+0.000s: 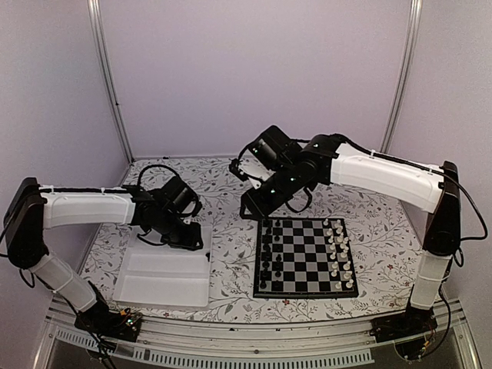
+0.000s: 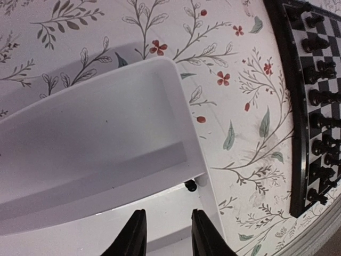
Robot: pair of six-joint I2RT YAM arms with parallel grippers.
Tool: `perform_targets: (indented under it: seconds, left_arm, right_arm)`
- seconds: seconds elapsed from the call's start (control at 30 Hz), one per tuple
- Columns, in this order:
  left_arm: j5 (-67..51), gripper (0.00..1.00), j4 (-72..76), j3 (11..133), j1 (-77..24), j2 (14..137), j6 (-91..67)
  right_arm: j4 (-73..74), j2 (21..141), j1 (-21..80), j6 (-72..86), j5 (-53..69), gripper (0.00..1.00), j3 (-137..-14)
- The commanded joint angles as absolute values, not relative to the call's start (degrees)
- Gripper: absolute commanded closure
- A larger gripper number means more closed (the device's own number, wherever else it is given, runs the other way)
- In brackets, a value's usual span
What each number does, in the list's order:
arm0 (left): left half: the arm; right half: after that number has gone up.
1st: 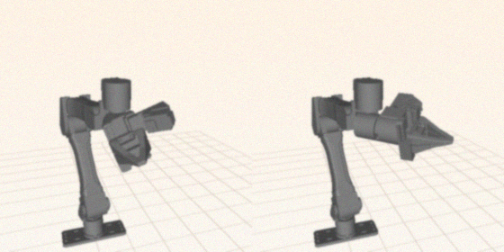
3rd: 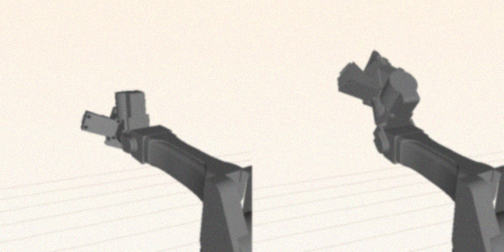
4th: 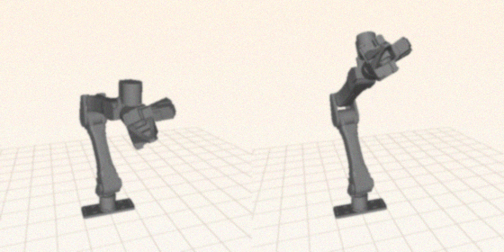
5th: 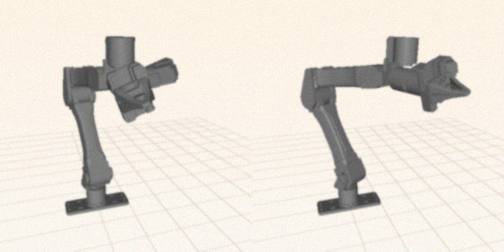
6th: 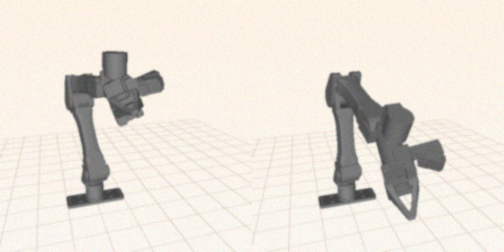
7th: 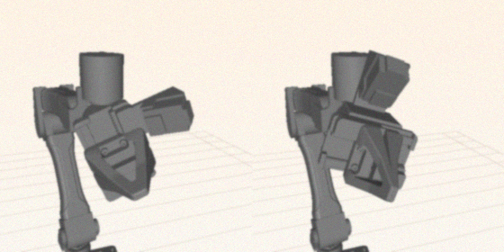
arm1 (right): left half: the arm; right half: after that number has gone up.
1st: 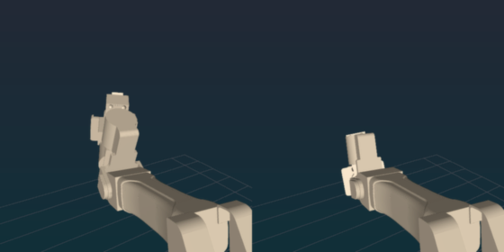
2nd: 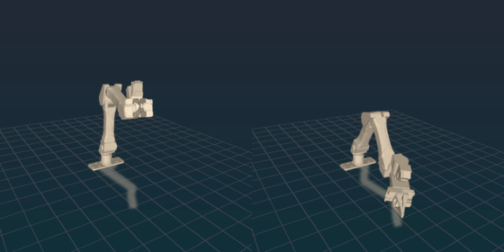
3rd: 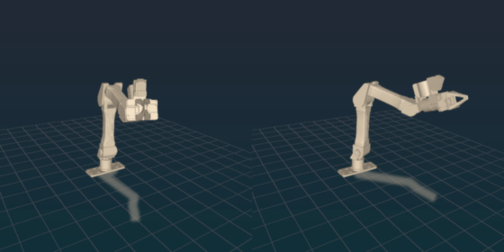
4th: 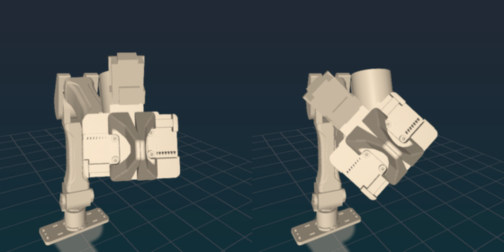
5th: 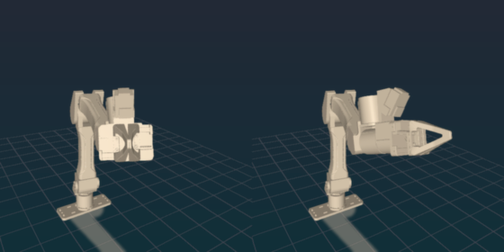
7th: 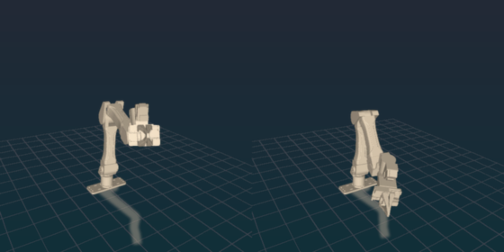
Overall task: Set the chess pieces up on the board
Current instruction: Pick up the chess piece from the storage box.
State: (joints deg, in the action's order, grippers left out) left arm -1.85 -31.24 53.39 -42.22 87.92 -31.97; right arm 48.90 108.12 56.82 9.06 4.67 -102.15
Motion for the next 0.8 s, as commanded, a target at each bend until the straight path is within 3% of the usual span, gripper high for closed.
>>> perform_targets:
  seconds: [0.0, 0.3, 0.77]
  left_arm:
    - [-1.51, 0.68, -30.65, 50.75, -41.18, 84.01, -32.05]
    - [-6.39, 0.67, -22.64, 45.25, -39.75, 81.92, -32.97]
    - [-7.71, 0.68, -13.3, 44.43, -39.9, 90.46, -36.71]
  right_arm:
    - [47.5, 106.65, 54.69, 9.72, 3.02, 0.6, -103.36]
    - [48.35, 102.15, 54.32, 10.44, 1.16, 0.6, -99.26]
    - [51.02, 96.26, 54.33, 17.27, 0.56, 0.59, -94.03]
